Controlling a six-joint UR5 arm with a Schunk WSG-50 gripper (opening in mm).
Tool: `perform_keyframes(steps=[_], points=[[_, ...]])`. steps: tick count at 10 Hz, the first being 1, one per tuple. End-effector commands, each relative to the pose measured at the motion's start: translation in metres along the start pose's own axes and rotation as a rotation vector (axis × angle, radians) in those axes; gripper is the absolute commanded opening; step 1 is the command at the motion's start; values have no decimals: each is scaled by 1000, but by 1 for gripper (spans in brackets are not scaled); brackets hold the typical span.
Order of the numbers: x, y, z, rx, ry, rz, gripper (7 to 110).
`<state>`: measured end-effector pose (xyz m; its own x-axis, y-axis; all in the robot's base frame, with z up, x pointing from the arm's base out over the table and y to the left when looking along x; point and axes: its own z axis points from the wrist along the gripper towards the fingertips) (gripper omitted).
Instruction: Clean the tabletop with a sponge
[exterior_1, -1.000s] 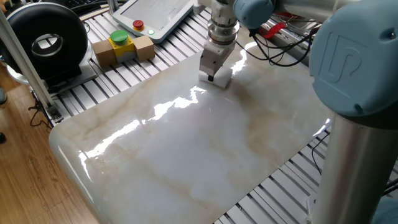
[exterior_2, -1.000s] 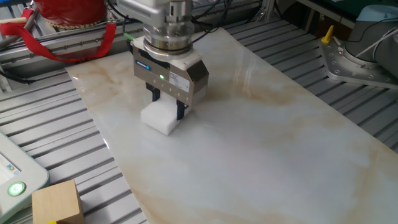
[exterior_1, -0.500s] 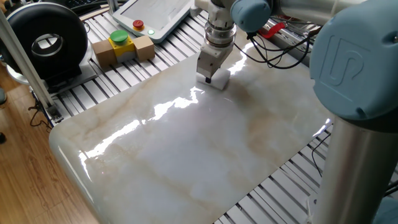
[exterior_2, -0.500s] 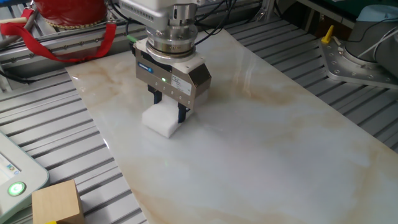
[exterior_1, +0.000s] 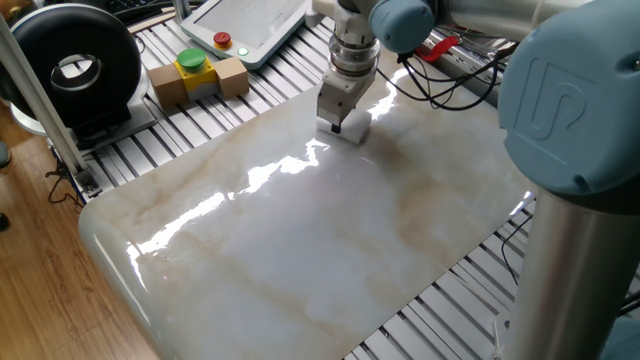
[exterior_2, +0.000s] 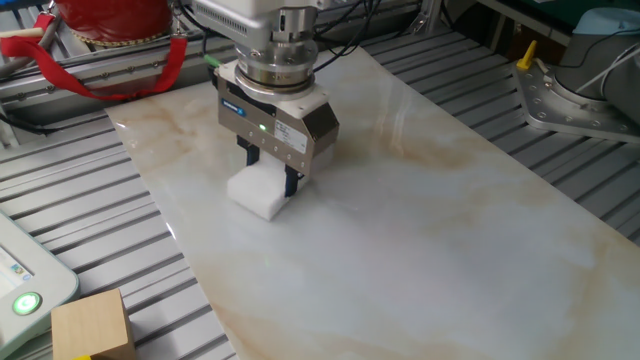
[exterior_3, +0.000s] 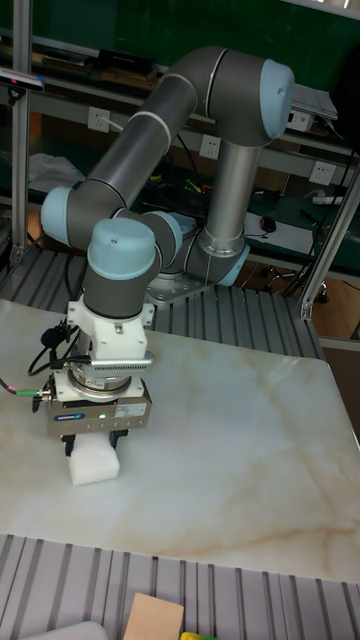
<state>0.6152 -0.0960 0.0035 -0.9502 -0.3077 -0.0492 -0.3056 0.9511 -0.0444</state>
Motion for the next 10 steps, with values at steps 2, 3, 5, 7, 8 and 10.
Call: perform_keyframes(steps=[2,3,5,7,8,10], points=[[-16,1,-2,-9,-67,-1,7],[-20,2,-2,-15,-80,9,7],[-25,21,-6,-58,-95,46,7],[-21,33,-12,-70,-91,51,7],[-9,37,-9,-74,-52,43,7],[8,48,-3,-76,1,41,7]])
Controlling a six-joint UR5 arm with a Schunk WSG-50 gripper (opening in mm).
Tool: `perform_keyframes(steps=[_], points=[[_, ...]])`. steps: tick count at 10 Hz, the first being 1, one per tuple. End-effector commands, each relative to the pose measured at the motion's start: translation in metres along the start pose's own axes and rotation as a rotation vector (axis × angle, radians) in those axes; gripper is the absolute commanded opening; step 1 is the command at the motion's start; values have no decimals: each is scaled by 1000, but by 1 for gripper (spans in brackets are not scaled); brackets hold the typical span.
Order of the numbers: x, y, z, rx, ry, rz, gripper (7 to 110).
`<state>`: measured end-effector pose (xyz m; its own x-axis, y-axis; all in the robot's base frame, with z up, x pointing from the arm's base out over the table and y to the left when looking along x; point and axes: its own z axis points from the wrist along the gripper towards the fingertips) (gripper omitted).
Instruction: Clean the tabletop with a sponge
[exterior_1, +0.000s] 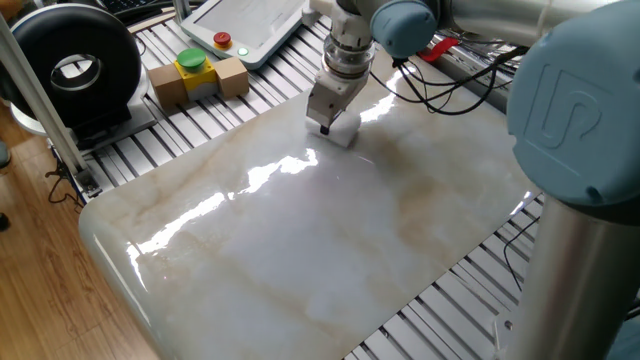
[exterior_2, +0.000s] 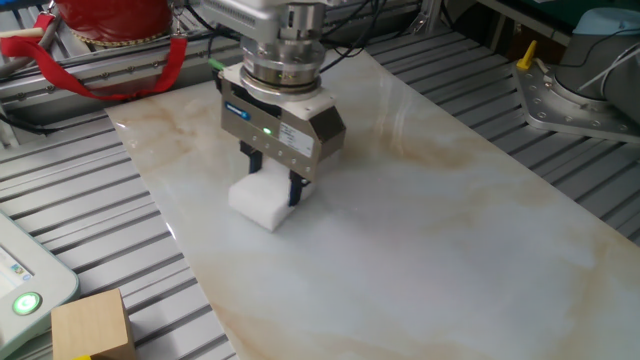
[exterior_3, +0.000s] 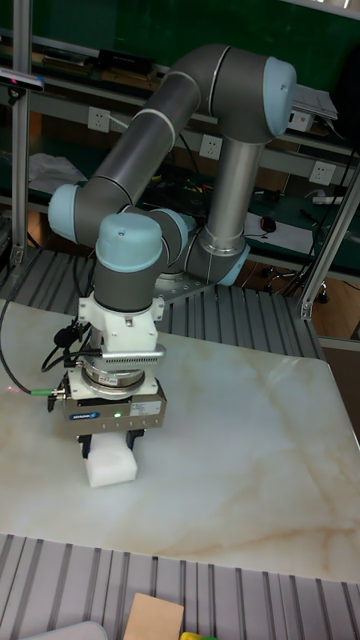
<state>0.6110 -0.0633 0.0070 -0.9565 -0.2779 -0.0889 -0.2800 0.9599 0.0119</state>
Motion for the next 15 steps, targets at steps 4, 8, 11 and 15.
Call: perform_keyframes(steps=[4,8,11,15], points=[[19,31,-8,-18,40,26,7],[34,39,-13,-31,87,83,7],[35,52,-12,-21,91,100,7],[21,56,-5,39,67,78,7]])
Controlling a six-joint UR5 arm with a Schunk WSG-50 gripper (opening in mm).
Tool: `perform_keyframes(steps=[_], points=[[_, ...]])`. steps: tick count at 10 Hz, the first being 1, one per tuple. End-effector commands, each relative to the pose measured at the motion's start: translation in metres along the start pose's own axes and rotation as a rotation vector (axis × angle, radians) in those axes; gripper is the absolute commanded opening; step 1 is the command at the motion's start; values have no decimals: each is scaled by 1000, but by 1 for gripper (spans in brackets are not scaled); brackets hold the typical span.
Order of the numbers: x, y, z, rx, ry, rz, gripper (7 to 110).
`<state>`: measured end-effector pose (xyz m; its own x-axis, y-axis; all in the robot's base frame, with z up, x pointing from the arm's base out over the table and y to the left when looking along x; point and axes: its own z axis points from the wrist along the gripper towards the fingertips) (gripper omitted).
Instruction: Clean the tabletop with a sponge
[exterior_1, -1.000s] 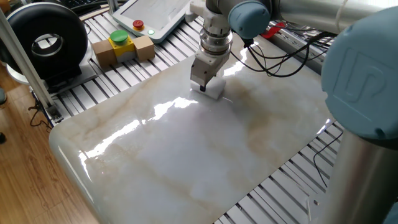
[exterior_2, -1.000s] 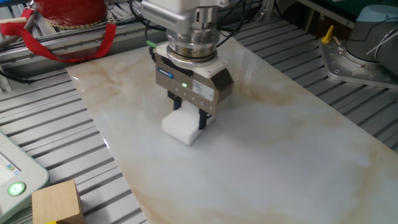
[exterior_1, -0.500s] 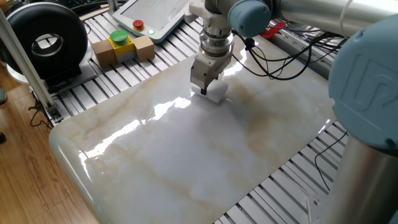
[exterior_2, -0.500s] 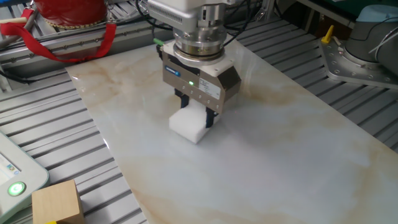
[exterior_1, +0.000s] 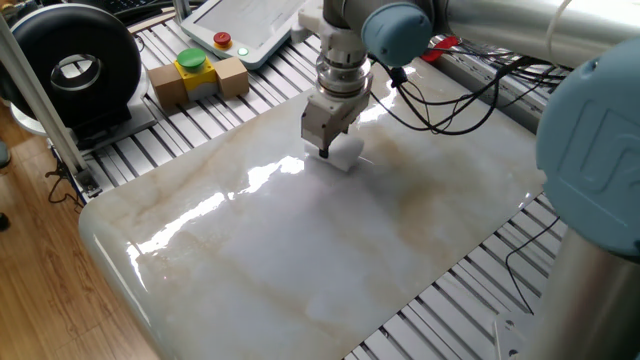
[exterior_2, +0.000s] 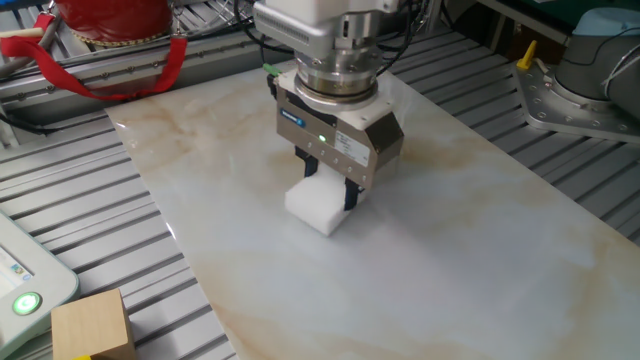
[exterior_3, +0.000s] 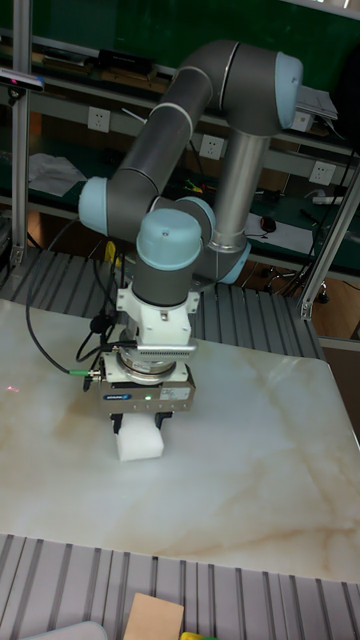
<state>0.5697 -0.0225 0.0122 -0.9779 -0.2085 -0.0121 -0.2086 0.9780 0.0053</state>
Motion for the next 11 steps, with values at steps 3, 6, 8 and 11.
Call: perform_keyframes(steps=[3,6,8,11], points=[[-12,2,3,60,-25,-10,7],[-21,2,2,62,-61,-57,7],[-26,0,2,69,-79,-83,7],[-45,19,0,-1,-159,-101,7]])
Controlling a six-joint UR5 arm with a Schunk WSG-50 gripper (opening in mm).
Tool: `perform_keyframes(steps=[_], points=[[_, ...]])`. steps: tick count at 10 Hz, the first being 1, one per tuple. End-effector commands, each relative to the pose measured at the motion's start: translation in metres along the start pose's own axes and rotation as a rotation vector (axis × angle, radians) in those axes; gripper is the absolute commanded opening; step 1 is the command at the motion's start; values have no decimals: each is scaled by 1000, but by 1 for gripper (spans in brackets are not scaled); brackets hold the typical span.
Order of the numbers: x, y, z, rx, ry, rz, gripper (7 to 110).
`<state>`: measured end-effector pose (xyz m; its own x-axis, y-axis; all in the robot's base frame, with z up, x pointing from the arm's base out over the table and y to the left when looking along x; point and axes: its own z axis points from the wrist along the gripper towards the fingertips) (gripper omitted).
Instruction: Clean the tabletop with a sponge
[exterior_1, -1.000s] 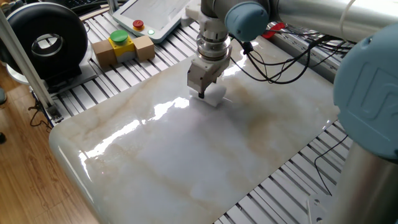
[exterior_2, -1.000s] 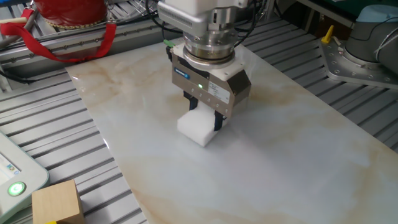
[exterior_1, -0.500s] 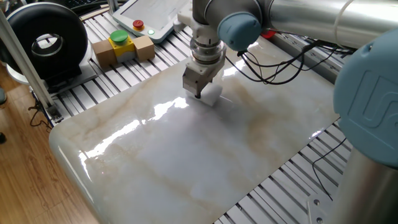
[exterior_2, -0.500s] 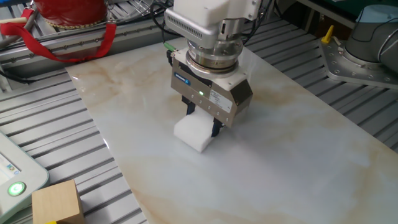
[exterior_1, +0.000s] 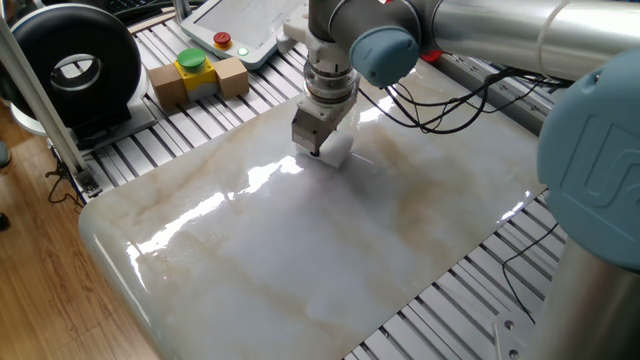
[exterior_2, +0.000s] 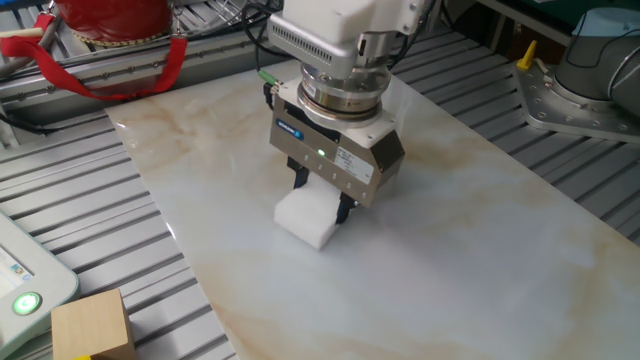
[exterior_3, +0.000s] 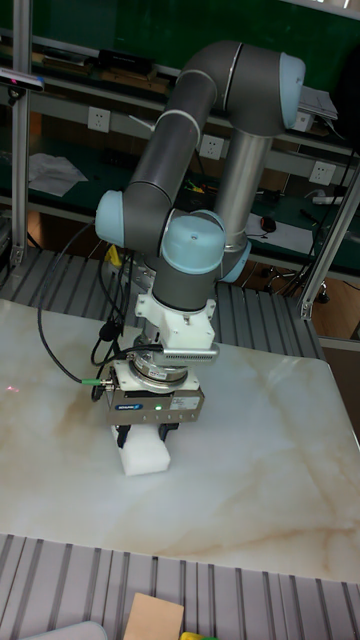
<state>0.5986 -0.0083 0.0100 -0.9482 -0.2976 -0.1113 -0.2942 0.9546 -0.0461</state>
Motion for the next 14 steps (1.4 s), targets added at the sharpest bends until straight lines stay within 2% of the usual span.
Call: perform_keyframes(steps=[1,2,3,4,7,10,14], points=[[-24,18,-3,-78,-97,0,7],[-26,22,-3,-94,-104,15,7],[-25,21,-3,-91,-100,17,7],[-17,18,-2,-79,-67,21,7],[1,21,-2,-89,6,30,7],[7,25,-2,-85,21,35,7],[20,24,-4,-103,48,24,7]])
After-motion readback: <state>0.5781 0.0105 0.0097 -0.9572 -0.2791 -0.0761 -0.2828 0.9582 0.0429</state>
